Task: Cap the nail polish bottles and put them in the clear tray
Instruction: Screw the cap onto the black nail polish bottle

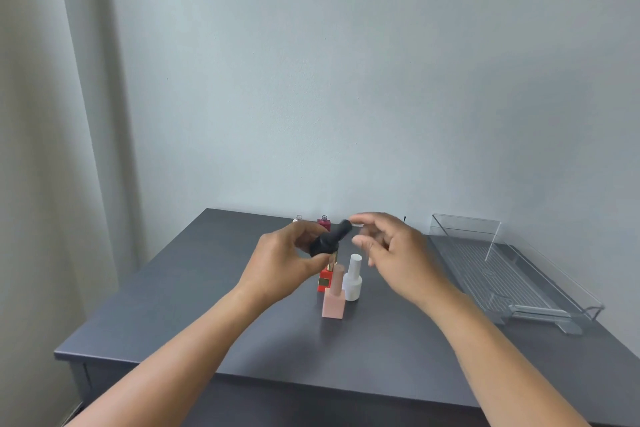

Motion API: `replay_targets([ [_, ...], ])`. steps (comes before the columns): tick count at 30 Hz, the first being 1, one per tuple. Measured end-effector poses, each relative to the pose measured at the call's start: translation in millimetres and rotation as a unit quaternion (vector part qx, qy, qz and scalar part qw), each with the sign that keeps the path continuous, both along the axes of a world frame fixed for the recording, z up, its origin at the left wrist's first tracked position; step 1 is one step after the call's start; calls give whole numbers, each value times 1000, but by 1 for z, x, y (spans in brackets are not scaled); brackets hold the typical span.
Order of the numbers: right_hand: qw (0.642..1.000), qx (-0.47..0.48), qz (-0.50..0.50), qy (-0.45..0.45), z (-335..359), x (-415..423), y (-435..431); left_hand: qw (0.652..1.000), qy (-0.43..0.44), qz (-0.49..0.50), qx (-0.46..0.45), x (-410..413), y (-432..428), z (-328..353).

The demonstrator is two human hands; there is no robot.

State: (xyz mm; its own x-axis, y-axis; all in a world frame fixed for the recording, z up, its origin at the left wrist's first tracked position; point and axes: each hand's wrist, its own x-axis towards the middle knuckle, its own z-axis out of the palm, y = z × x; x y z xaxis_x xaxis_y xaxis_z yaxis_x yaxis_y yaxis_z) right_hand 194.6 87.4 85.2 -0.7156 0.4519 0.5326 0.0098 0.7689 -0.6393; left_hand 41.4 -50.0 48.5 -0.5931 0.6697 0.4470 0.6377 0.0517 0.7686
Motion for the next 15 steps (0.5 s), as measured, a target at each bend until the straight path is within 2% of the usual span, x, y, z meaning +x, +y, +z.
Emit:
replay_targets([
  [7, 983, -142, -93, 68, -7, -5, 37, 993, -105, 19, -47, -26, -4, -15],
  [11, 965, -191, -169, 59, -27, -15, 69, 988, -124, 35, -86, -38, 0, -32],
  [15, 951, -211, -226, 24, -45, -26, 103, 986, -100, 33, -131, -44, 5, -44],
])
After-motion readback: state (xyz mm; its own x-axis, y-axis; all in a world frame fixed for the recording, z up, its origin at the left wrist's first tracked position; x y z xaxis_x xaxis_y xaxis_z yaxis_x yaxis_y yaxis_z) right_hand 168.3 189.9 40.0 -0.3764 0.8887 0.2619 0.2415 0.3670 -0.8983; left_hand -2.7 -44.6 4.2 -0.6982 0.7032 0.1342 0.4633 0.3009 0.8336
